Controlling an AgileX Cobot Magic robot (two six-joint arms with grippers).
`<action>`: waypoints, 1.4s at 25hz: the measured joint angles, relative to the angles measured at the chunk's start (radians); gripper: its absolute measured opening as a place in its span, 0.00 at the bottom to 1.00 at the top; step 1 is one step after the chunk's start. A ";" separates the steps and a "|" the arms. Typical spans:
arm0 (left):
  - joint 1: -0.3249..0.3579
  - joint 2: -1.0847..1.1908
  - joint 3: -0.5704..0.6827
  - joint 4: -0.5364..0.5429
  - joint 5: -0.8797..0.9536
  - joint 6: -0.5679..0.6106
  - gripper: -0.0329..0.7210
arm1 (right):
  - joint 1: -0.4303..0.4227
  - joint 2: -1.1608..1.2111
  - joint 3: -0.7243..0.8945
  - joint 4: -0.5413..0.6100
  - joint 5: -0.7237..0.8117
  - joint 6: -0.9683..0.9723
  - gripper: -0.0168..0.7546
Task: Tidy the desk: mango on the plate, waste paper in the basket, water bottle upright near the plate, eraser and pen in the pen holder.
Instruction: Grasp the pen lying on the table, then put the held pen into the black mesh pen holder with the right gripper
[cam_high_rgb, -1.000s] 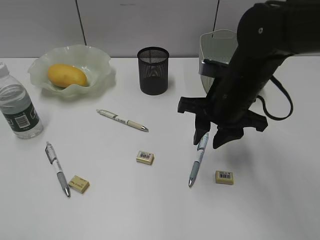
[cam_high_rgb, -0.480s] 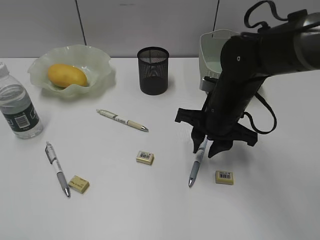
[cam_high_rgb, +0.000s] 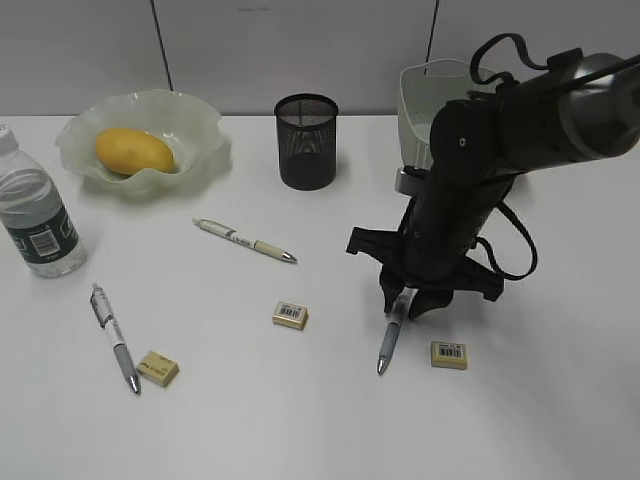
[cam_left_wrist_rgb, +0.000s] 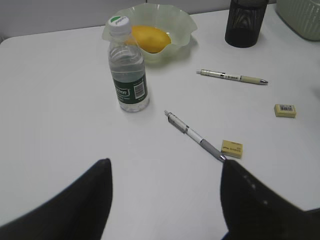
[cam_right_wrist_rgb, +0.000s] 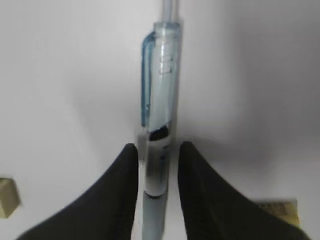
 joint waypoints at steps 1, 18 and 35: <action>0.000 0.000 0.000 0.000 0.000 0.000 0.73 | 0.000 0.000 0.000 0.000 -0.013 0.001 0.33; 0.000 0.000 0.000 0.000 0.000 0.000 0.73 | 0.000 0.013 -0.009 0.001 -0.017 -0.047 0.17; 0.000 0.000 0.000 0.000 0.000 0.000 0.73 | 0.000 -0.160 -0.355 -0.003 -0.419 -0.472 0.17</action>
